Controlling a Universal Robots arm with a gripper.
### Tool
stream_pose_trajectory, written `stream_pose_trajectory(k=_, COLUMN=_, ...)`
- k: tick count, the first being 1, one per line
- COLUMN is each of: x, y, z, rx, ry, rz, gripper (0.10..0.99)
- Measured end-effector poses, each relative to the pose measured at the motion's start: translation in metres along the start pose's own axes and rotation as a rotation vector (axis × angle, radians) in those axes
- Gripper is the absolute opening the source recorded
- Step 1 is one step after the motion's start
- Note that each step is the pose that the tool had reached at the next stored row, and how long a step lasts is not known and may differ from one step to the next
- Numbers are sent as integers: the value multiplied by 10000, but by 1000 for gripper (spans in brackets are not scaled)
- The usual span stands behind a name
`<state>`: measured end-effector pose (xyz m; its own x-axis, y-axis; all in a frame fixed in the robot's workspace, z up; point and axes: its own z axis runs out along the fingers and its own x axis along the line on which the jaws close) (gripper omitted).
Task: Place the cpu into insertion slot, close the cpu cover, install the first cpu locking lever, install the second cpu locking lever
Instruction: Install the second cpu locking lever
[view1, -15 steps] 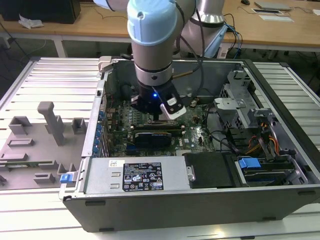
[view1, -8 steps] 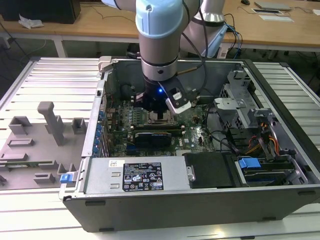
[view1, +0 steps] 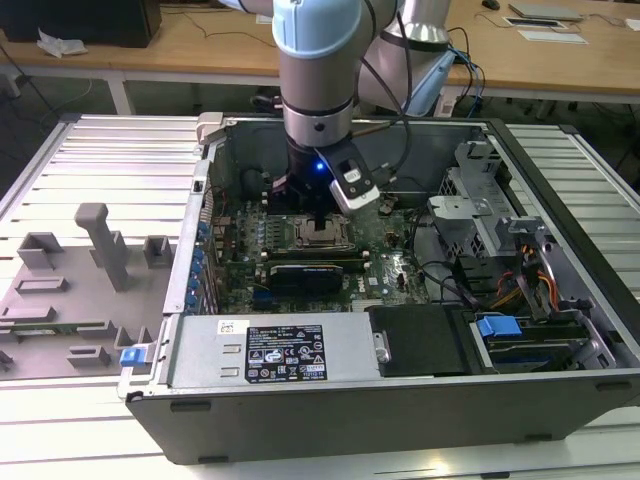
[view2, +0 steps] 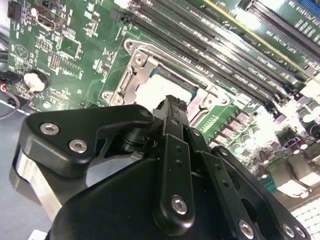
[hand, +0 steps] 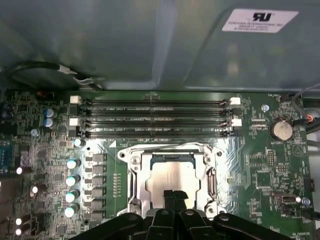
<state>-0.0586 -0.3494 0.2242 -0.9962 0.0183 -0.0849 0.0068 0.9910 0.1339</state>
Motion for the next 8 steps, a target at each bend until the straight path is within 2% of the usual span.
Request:
stream_pose_trajectory(k=4, x=0, y=10, z=-2, rx=24, ry=-33, rz=256, gripper=106)
stream_pose_trajectory(k=8, x=-4, y=18, z=-45, rx=25, ry=-43, rz=302, gripper=106)
